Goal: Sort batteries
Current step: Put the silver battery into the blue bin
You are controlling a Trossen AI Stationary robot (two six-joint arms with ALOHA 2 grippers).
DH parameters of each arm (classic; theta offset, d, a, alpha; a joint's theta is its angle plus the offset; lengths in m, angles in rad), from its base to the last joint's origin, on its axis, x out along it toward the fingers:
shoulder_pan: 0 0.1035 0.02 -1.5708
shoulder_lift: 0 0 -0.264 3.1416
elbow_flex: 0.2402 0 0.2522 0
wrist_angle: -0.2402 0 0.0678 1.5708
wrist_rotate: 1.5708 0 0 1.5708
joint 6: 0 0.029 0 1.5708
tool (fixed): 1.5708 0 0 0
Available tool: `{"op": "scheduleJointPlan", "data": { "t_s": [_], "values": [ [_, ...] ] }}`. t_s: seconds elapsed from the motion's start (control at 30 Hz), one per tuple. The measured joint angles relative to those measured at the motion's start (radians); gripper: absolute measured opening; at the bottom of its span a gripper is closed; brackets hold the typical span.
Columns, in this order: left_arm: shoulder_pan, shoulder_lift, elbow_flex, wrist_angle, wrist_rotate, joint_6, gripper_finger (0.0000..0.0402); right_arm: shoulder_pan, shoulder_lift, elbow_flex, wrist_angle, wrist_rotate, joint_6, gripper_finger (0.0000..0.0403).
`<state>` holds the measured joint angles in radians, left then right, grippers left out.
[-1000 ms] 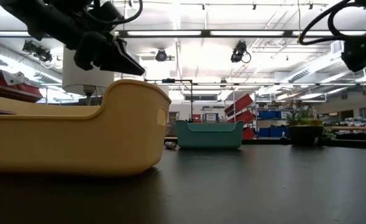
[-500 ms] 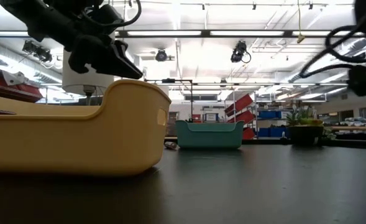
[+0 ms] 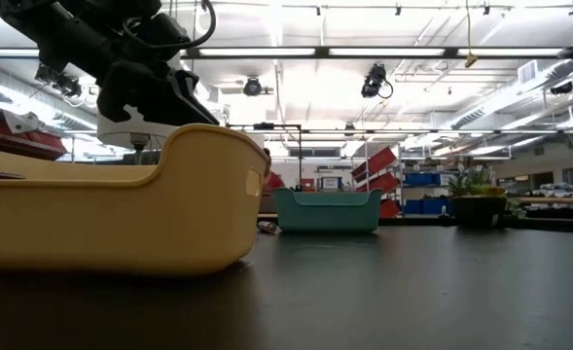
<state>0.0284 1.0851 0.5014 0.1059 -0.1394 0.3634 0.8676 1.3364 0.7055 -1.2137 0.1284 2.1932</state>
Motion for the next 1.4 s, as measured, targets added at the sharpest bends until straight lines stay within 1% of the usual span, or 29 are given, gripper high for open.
{"op": "scheduleJointPlan", "data": {
  "t_s": [0.07,0.2,0.33,0.43,0.5,0.6,0.73,0.83,0.9,0.97,1.17,1.3,1.4],
  "values": [
    [0.0,0.0,0.0,-0.003,0.002,0.0,0.0099,0.008,0.036,0.0,0.002,-0.033,0.008,0.008],
    [0.0,0.0,-0.001,-0.007,0.011,0.0,0.0099,0.025,0.093,-0.001,-0.002,-0.046,0.007,0.008],
    [0.0,0.0,-0.001,-0.005,0.012,0.0,0.0099,0.043,0.088,-0.004,0.001,-0.051,0.006,0.008],
    [0.0,0.0,-0.001,-0.006,0.012,-0.001,0.0099,0.053,0.076,-0.043,0.082,-0.055,0.007,0.008],
    [0.0,0.0,-0.001,-0.008,0.012,-0.005,0.0099,0.053,0.09,-0.071,0.125,-0.058,0.008,0.0079],
    [0.0,0.0,-0.001,-0.008,0.012,-0.009,0.0099,0.044,0.126,-0.084,0.12,-0.054,0.011,0.0079],
    [0.0,0.0,-0.001,-0.023,0.012,-0.023,0.0099,0.039,0.126,-0.094,0.155,-0.04,0.006,0.0079],
    [0.0,0.0,-0.001,-0.028,0.011,-0.022,0.0099,0.039,0.113,-0.081,0.203,-0.003,-0.011,0.0079],
    [0.0,0.0,-0.001,-0.027,0.011,-0.016,0.0099,0.04,0.097,-0.056,0.251,0.07,-0.022,0.0079],
    [0.0,0.0,-0.001,-0.026,0.011,-0.01,0.0099,0.037,0.084,-0.045,0.232,0.122,-0.025,0.0079],
    [0.0,0.0,-0.001,-0.022,0.008,-0.011,0.0099,-0.008,0.08,-0.037,0.21,0.126,-0.021,0.0074],
    [0.0,0.0,-0.001,-0.023,0.008,-0.016,0.0099,-0.054,0.085,-0.037,0.245,0.197,-0.041,0.0074],
    [0.0,0.0,-0.001,-0.025,0.008,-0.016,0.0099,-0.098,0.099,-0.037,0.245,0.217,-0.065,0.0074]
  ]
}}
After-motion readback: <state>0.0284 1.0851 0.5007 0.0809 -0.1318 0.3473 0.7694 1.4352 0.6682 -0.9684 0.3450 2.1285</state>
